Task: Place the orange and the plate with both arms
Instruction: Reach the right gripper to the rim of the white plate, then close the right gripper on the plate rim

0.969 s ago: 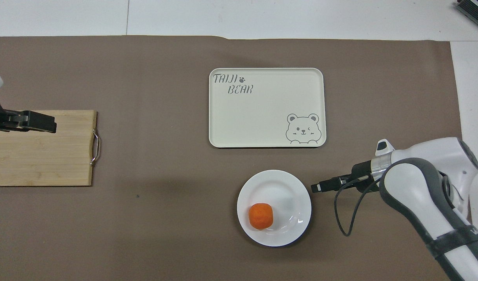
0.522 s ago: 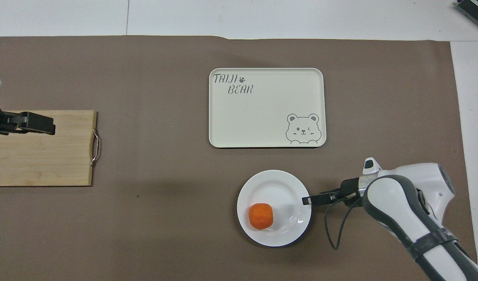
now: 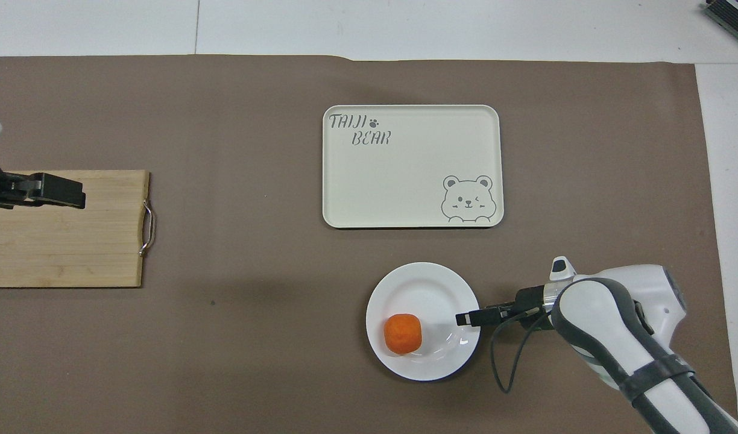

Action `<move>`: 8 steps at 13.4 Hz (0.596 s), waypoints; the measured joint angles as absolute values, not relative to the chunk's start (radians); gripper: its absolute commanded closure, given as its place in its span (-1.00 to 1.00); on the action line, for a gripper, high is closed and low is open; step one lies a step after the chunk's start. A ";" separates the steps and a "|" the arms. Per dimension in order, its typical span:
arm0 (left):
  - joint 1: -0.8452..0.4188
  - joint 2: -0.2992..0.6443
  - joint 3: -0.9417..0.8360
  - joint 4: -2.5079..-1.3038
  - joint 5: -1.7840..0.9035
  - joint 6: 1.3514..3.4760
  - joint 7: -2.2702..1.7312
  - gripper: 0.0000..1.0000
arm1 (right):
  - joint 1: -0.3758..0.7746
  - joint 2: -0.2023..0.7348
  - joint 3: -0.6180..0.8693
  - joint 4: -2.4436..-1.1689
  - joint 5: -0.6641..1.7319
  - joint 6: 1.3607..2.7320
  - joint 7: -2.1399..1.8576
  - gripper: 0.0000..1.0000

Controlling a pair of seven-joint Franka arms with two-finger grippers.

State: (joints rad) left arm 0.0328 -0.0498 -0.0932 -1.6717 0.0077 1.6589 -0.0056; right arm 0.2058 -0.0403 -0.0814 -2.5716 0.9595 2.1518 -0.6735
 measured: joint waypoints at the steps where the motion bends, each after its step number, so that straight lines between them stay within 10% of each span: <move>1: 0.033 -0.050 -0.093 -1.672 0.008 1.659 -0.006 -1.00 | 0.206 -0.040 -0.082 -2.573 0.960 2.152 -0.655 1.00; 8: 0.033 -0.050 -0.093 -1.672 0.008 1.659 -0.006 -1.00 | 0.204 -0.048 -0.085 -2.559 0.968 2.125 -0.594 1.00</move>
